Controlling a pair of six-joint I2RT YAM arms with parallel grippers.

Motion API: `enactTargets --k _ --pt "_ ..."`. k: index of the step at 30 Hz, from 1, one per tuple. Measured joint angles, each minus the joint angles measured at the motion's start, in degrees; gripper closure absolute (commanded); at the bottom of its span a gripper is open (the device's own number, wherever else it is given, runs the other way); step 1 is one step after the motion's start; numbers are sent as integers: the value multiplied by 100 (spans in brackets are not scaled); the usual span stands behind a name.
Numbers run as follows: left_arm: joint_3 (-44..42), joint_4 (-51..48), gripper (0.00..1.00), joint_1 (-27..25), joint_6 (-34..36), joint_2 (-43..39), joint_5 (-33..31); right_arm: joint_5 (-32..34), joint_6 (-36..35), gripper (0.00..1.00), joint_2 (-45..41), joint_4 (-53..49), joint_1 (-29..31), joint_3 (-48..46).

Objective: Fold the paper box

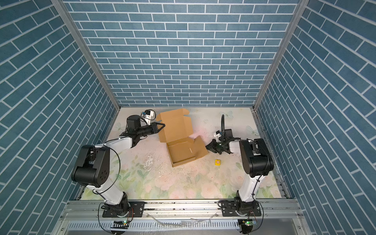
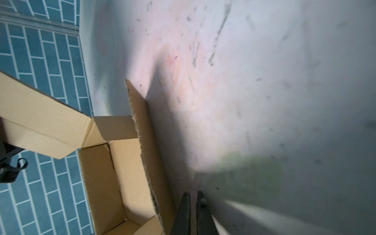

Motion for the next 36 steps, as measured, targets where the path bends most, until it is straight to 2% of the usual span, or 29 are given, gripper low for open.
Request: enactTargets --k 4,10,21,24,28,31,36 --pt "0 7 87 0 -2 2 -2 -439 402 89 326 610 225 2" --pt "-7 15 87 0 0 0 -11 -750 1167 89 466 1611 433 -11" --pt "-15 44 88 0 -7 2 -15 -846 2076 89 461 2909 577 -286" --pt "-15 44 88 -2 -7 0 -9 -752 1928 84 299 2559 562 -321" --pt "-20 44 88 0 -7 0 -4 -367 1174 76 -354 1093 535 -304" --pt "-22 44 88 0 -7 0 2 -138 750 74 -807 289 525 -232" --pt "-24 44 88 0 -4 0 2 92 457 72 -1064 -328 546 -74"
